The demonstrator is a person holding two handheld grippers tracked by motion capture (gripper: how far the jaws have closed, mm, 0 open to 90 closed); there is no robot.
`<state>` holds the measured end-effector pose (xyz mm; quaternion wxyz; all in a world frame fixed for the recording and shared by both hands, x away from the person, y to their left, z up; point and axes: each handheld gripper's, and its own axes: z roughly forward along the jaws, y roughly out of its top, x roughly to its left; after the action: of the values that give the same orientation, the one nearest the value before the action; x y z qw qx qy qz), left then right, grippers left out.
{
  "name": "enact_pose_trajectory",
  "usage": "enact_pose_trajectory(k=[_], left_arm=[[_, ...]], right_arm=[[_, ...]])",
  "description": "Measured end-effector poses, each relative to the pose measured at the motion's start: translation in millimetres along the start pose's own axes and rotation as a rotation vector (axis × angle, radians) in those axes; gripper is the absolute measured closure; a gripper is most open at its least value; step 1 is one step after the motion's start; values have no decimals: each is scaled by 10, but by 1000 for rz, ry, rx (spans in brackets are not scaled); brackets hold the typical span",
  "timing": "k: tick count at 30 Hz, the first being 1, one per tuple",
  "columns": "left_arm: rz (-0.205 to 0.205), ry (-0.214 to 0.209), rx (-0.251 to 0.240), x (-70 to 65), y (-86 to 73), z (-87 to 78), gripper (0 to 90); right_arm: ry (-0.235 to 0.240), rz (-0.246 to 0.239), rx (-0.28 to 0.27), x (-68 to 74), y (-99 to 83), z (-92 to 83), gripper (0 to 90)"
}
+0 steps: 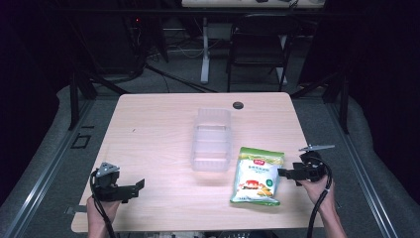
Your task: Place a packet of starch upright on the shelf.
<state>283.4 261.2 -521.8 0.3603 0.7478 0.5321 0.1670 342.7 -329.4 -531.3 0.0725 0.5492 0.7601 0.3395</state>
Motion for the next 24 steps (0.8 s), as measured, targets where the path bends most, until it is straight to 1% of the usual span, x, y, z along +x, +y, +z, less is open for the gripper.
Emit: enact_pose_trajectory(k=[1,3,4,6,8,10,11,12,14,17,20,23,24], left_arm=[[2,-6,3,-3,3,14,1],[7,-8,11,-9,10,29,1],[9,-13,8,-12,13,31,1],[21,-2,7,-27,24,23,1],[26,0,4,-41,31,31,1],[45,16,16,-50,37,28,1],[45,16,16,-50,37,28,1],[46,16,5,-52,42,21,1],[46,18,1,-45,42,16,1],[37,14,7,-33,40,25,1],[43,12,10,-34,41,33,1],[46,9,13,-40,42,44,1],[45,10,15,-42,42,46,1]], right_arm=[[-6,6,3,-10,8,0,201],[2,14,-1,-40,15,-1,204],[-4,20,2,-55,16,-3,206],[9,41,-6,-82,10,8,215],[12,36,-2,-95,17,24,224],[29,38,5,-106,30,46,228],[35,36,7,-106,36,65,230],[42,31,18,-105,45,89,230],[43,22,34,-94,65,140,229],[48,21,46,-79,94,202,230],[52,24,56,-80,125,256,245],[76,58,46,-112,141,290,259],[94,65,48,-124,145,310,262]])
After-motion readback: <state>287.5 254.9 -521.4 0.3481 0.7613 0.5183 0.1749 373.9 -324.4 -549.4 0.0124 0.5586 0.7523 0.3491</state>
